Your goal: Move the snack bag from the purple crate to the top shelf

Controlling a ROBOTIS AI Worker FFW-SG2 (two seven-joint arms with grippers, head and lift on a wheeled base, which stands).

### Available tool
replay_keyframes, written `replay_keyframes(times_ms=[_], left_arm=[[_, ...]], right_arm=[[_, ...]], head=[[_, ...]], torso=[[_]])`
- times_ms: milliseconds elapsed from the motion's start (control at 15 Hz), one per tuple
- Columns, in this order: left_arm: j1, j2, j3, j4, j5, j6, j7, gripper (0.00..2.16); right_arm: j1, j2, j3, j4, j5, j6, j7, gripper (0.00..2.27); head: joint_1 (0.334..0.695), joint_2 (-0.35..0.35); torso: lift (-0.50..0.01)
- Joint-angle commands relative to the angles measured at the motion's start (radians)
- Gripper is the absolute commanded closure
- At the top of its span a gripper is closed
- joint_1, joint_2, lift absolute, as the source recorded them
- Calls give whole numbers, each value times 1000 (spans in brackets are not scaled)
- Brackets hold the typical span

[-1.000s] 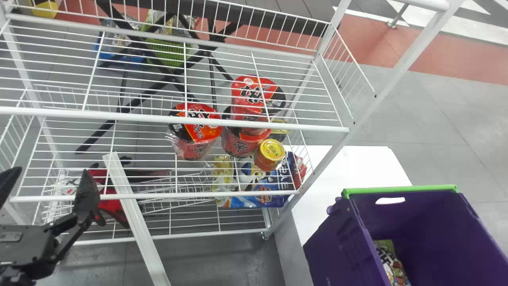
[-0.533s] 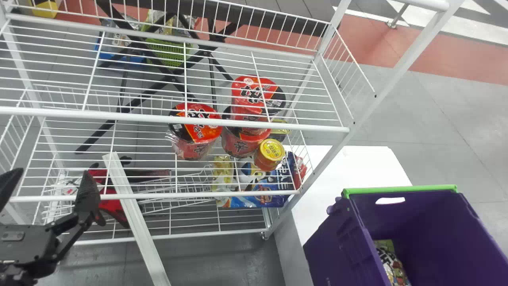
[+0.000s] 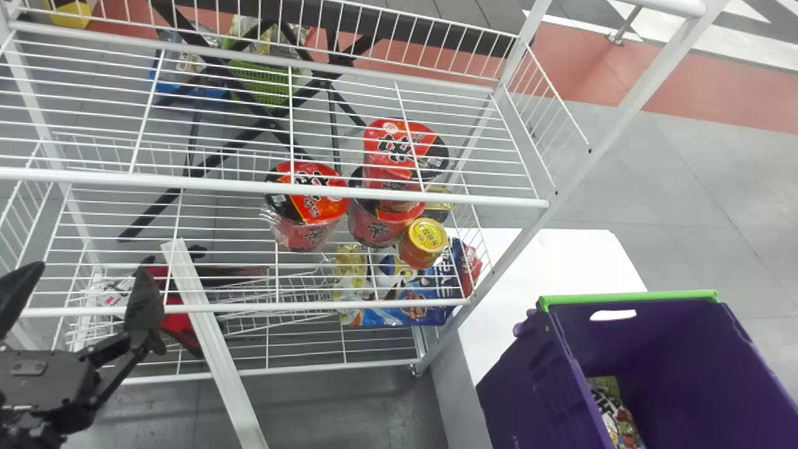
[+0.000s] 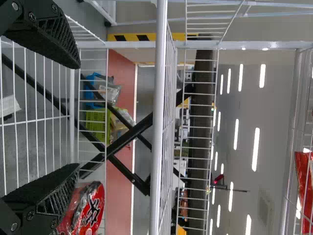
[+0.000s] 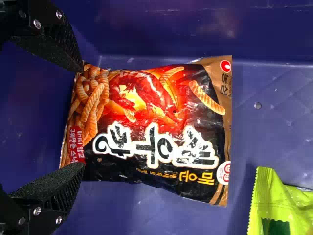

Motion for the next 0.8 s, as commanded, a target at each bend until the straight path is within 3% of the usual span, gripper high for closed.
replay_keyframes(times_ms=[0,733], left_arm=[[0,3,-1,-5,-1,0,8,103],[-9,16,-6,6,10,0,9,103]], right_arm=[[3,12,1,4,7,-9,-13,151],[1,55,-3,4,1,-18,-186,208]], head=[[695,-350],[695,-350]], torso=[[-451],[-451]])
